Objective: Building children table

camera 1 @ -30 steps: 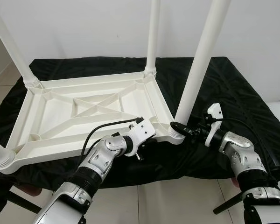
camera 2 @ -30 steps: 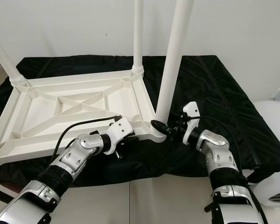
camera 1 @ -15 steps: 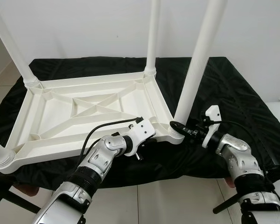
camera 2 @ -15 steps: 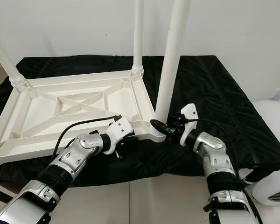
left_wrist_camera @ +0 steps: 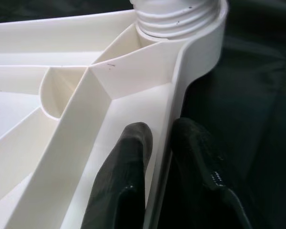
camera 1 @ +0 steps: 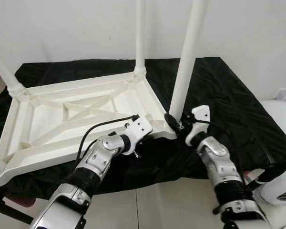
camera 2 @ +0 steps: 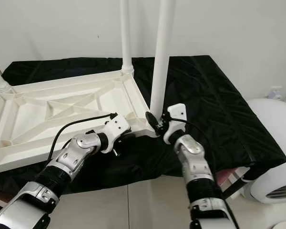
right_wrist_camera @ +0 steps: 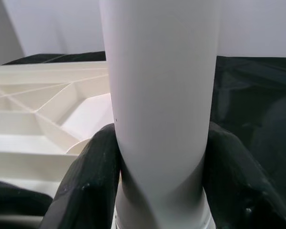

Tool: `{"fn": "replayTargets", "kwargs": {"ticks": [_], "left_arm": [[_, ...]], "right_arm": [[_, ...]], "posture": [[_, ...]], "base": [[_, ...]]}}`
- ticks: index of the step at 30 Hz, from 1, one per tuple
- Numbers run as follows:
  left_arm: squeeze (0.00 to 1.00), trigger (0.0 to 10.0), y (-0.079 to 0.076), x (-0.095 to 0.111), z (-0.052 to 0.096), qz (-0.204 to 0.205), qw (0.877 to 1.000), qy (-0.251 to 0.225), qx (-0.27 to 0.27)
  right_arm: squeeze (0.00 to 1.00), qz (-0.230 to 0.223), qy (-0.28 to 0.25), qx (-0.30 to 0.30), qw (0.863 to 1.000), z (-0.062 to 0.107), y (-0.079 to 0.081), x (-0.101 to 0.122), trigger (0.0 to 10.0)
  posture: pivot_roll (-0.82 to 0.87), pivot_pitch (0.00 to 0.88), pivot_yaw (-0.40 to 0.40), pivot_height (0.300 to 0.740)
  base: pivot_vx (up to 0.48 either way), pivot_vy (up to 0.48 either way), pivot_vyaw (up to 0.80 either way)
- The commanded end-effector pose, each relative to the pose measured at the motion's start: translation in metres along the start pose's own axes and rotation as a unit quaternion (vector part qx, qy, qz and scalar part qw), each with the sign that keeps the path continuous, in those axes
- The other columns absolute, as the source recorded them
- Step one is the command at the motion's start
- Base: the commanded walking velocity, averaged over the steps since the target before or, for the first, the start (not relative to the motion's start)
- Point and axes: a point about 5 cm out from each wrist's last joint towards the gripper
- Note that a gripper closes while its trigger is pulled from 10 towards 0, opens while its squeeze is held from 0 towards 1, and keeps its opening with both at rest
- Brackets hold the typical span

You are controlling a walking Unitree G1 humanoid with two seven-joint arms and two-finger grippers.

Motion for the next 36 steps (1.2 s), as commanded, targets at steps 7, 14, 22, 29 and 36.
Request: {"fn": "replayTargets", "kwargs": {"ticks": [7,14,22,29,36], "left_arm": [[0.0,10.0,-0.025,-0.004,-0.006,-0.008,0.997,-0.001,-0.076],[0.0,10.0,-0.026,-0.003,-0.007,-0.008,0.997,-0.002,-0.076],[0.0,10.0,-0.027,-0.002,-0.008,-0.007,0.997,-0.002,-0.078],[0.0,10.0,-0.028,-0.004,-0.008,-0.008,0.997,0.0,-0.079],[0.0,10.0,-0.029,-0.006,-0.007,-0.013,0.997,0.005,-0.08]], "right_arm": [[0.0,0.0,-0.005,-0.161,0.987,0.003,-0.005,-0.007,0.0],[0.0,-0.001,-0.007,-0.23,0.973,0.001,0.026,-0.017,0.0],[0.0,-0.011,-0.009,-0.242,0.97,-0.001,0.037,-0.016,0.0],[0.0,-0.005,-0.011,-0.251,0.968,0.0,0.028,-0.013,10.0],[1.0,-0.01,-0.015,-0.214,0.977,0.005,0.014,-0.007,10.0]], "posture": [[-0.1,0.058,0.035,0.74],[-0.1,0.055,0.032,0.74],[-0.11,0.059,0.032,0.74],[-0.11,0.061,0.033,0.74],[-0.11,0.066,0.034,0.74]], "base": [[0.0,0.0,0.0],[0.0,0.0,0.0],[0.0,0.0,0.0],[0.0,0.0,0.0],[0.0,0.0,0.0]]}}
Point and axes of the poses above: a point about 5 cm out from each wrist's last joint towards the gripper, its own z axis pointing back from the gripper into the wrist, its own x axis along the axis of the wrist's last joint, y = z × x, and after that the axes turned 6 degrees about -z, right-handed
